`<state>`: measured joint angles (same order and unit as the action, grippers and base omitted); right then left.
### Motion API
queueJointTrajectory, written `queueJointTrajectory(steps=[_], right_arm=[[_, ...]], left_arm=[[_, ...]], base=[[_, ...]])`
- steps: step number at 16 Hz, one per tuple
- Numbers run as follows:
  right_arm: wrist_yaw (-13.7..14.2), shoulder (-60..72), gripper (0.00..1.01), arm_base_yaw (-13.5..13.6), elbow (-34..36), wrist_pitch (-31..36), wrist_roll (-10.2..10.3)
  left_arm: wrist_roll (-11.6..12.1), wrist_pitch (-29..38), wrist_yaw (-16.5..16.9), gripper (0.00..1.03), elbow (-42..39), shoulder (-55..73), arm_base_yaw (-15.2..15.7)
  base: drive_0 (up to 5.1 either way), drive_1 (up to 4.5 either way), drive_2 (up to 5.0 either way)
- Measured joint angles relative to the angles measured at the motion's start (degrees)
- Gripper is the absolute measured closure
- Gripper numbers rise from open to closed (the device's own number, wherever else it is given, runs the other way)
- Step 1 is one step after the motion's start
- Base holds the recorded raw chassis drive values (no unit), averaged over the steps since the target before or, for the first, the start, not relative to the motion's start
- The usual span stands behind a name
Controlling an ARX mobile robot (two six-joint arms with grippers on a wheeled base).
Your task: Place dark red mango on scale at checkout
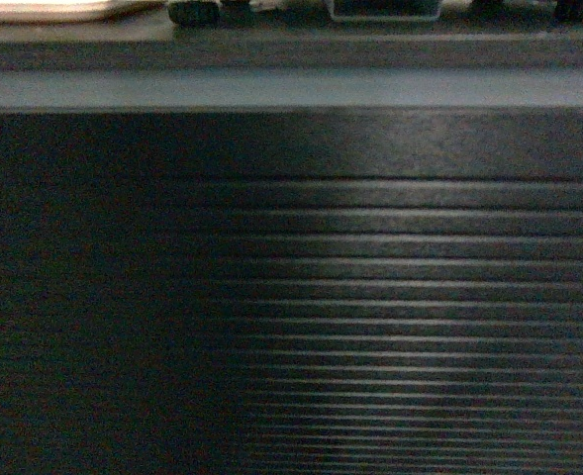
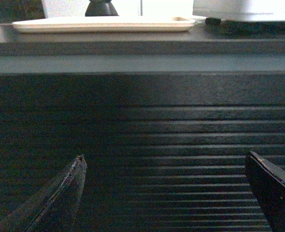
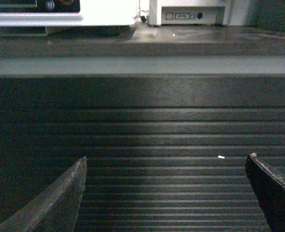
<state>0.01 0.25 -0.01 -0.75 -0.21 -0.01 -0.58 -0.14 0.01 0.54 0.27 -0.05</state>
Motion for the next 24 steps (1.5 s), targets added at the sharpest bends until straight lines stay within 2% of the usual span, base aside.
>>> queueJointTrajectory(steps=[24], right_arm=[[0.0, 0.0, 0.03, 0.0, 0.0, -0.1, 0.0]], left_arm=[[0.0, -0.1, 0.0, 0.05, 0.0, 0.0, 0.0]], base=[[0.0, 0.00, 0.0]])
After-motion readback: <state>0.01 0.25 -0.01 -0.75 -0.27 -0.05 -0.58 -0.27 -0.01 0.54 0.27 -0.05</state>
